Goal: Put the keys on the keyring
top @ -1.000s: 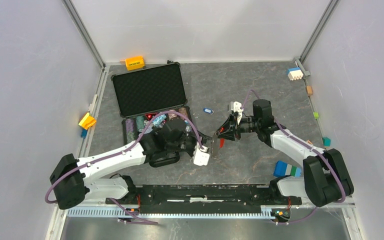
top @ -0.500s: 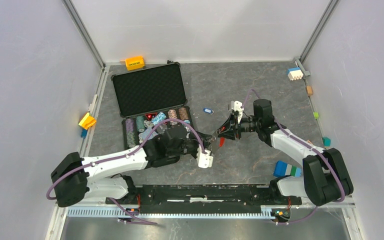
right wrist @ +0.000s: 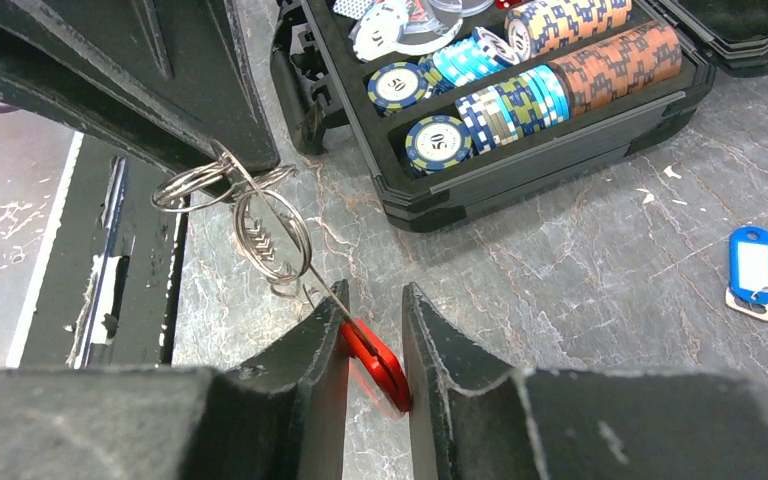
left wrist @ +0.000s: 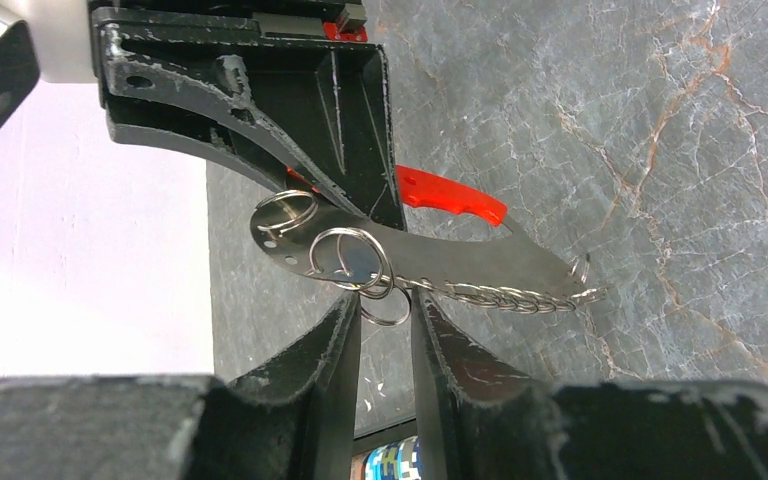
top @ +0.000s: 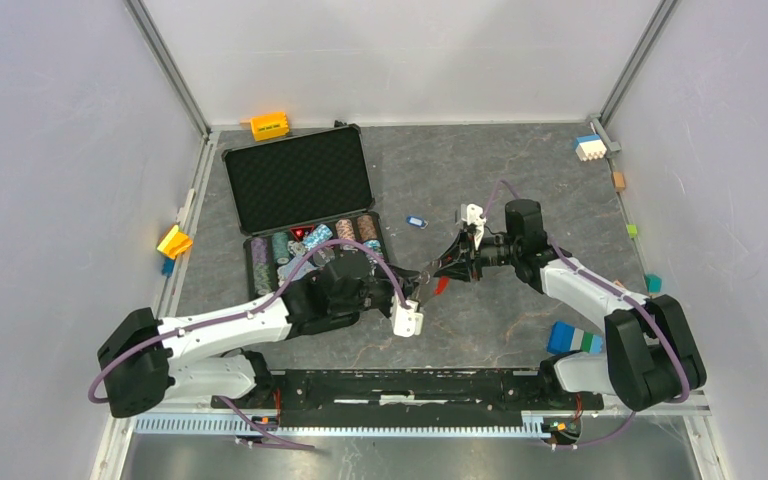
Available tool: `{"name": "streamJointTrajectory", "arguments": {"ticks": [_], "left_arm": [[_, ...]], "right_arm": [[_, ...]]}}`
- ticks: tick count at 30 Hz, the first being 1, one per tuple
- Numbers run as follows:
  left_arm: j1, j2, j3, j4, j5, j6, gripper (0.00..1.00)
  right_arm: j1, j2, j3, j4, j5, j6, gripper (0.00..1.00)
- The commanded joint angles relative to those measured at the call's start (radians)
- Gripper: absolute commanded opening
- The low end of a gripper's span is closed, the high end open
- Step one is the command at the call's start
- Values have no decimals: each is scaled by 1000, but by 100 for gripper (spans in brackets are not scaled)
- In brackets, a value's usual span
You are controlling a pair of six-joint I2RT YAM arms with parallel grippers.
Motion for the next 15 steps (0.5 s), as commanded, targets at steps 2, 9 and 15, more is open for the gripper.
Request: {"name": "streamJointTrajectory", "arguments": {"ticks": [2,9,15], "left_arm": [[-5,-38,4,66,19,-26,32],[-6,-34,-1,115,-8,-51,36],[-5,-27,-5,132,-14,-54,32]], "right_arm": [[6,13,44,-3,-7,-27,0],[5,16,46,-10,-8,-35,0],[5,18,48,-13,-8,-37,0]]}}
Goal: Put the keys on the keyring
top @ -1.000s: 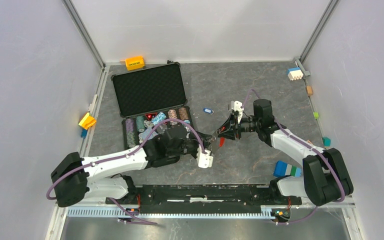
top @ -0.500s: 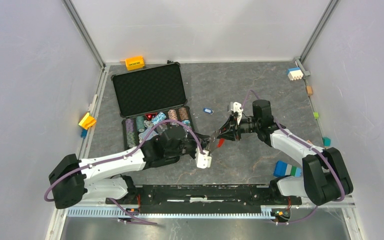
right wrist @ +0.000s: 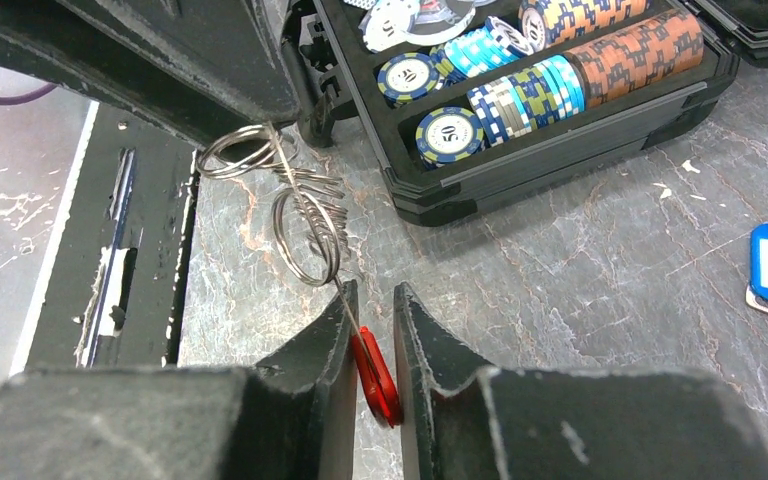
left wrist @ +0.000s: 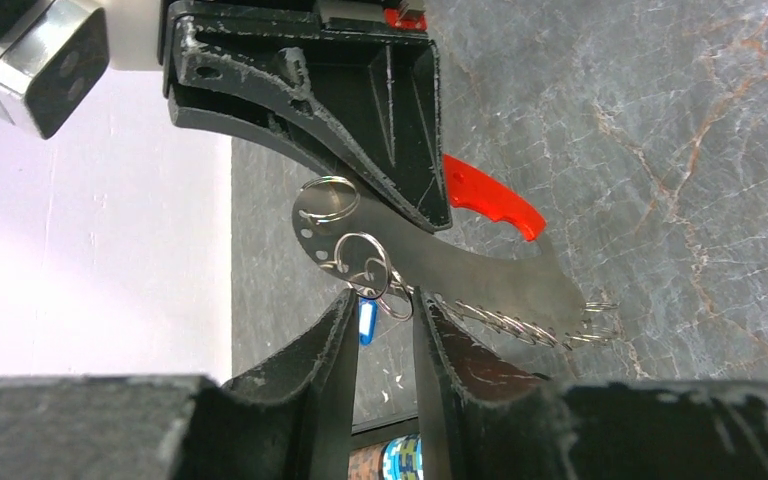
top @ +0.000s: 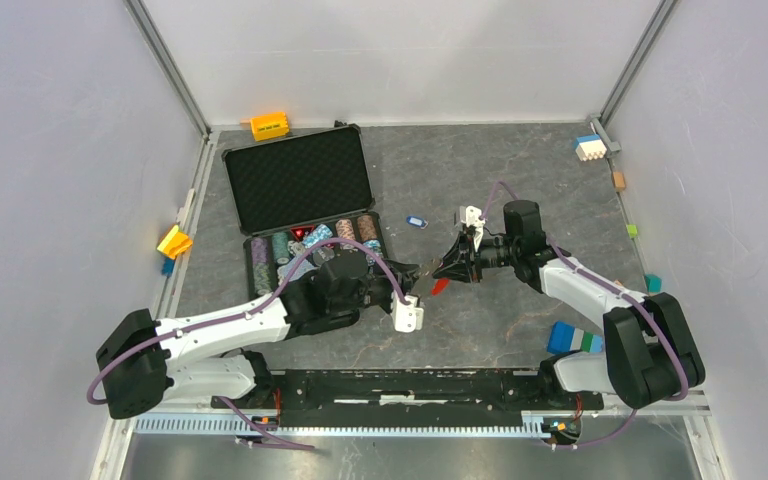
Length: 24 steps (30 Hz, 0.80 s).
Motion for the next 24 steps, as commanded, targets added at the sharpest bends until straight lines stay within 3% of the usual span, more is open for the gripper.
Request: {"name": "streamJointTrajectory", "arguments": {"ticks": [1,6,15,20,24], "left_arm": [[-7,-12,-4,104,21,-42,31],[-7,-10,-7,109,12,-44,24],[-6,-30,-22,111,-11,-36,21],[-7,-39,-29,112,-17,-39,9],[-5,-37,-29,109,-38,-33,10]], "right_arm": [[4,7,47,11,8,-16,0],[4,8,49,5,7,-21,0],[3,18,58,-17,7,-40,0],[4,21,62,-24,5,-50,0],[4,18,64,-45,6,-75,0]]}}
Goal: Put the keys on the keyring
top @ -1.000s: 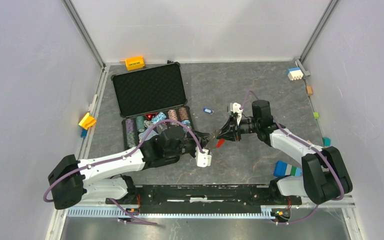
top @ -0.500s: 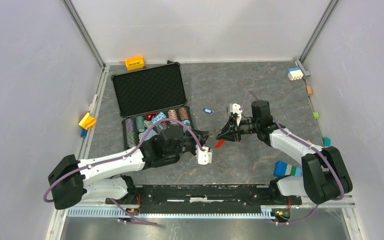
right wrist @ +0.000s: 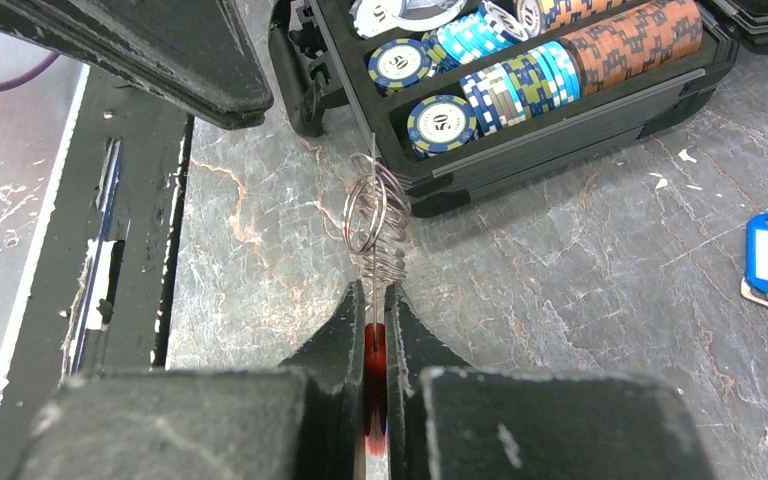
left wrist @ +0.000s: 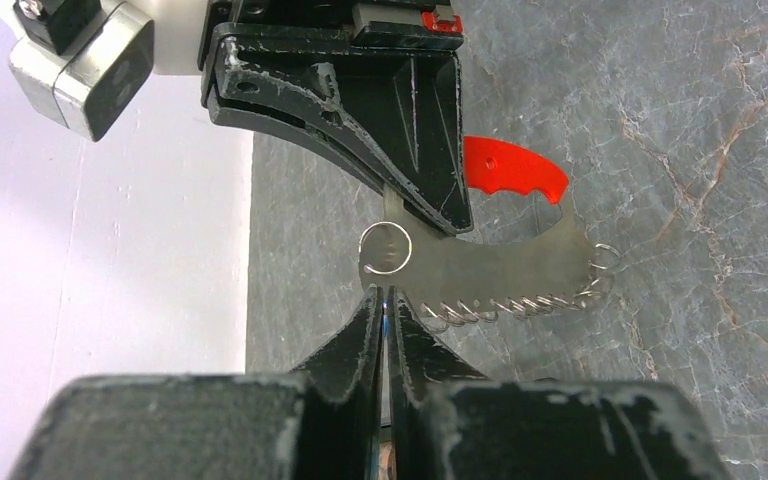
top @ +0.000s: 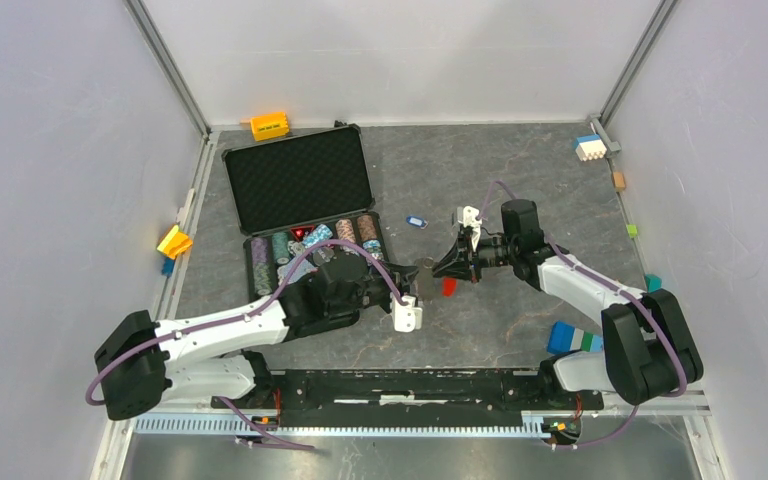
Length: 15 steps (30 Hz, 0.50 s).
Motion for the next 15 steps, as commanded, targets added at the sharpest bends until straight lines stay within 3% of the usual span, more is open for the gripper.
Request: {"name": "streamJointTrajectory", "arguments": {"ticks": [1,4,9,15], "left_arm": [[-3,-28,-1,46,-11,-31,11],[0,-28,-7,46,-21,-33,22],[6,14,-24,101,-47,-30,49],[44,67,-12,148,-40,-192,53]], "right_arm": [[2,-1,47,-14,-19,-43,0],[2,1,54,-34,-33,-65,0],[2,1,63,-49,-59,-76,0],[2,-12,55,-45,-56,-73,0]]}}
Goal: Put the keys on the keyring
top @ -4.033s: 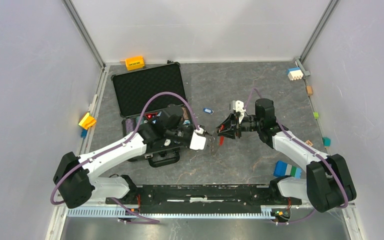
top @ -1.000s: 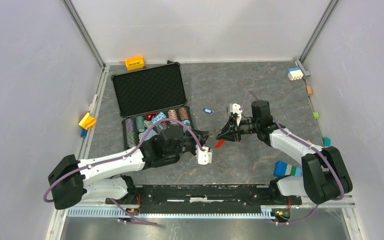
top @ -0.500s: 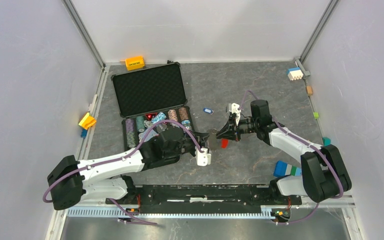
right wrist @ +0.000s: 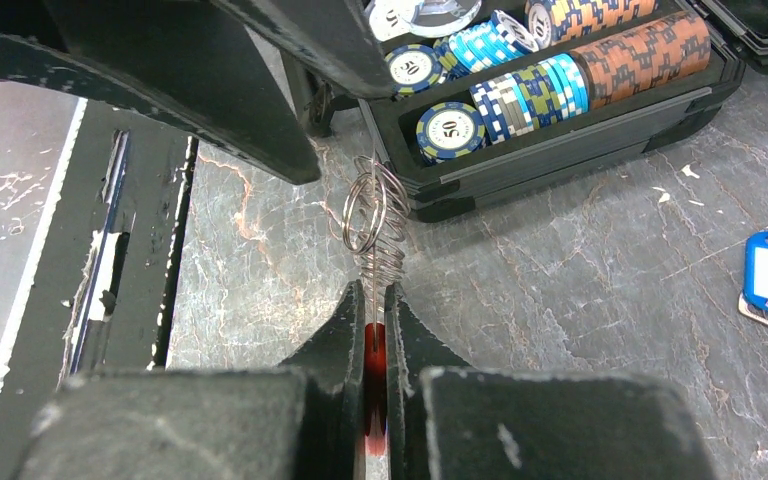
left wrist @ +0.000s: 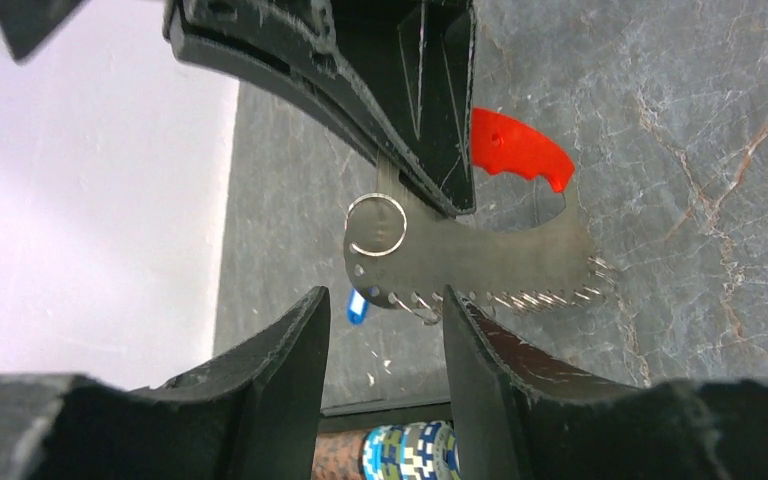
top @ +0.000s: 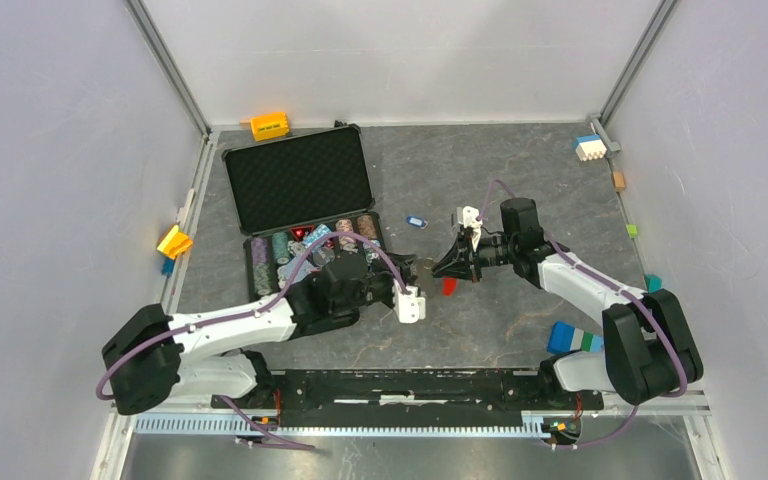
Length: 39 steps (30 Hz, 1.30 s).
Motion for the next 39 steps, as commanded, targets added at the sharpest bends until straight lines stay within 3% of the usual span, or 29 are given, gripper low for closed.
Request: {"name": "streamJointTrajectory", "arguments": {"ticks": [1,10,19,39], "left_arm": [[39,21,12,70,19,-166,52],[117,19,39,18,142,-302,41],[128,38,54,-4,215,-354,41],[161,63,75,19,217,-411,32]], "right_arm": [[1,-11,33,9,-33,-15,0],[2,-7,31,9,-32,-17,0],[3,-8,31,10,-27,-17,0],[3,-4,31,7,-25,-18,0]]}}
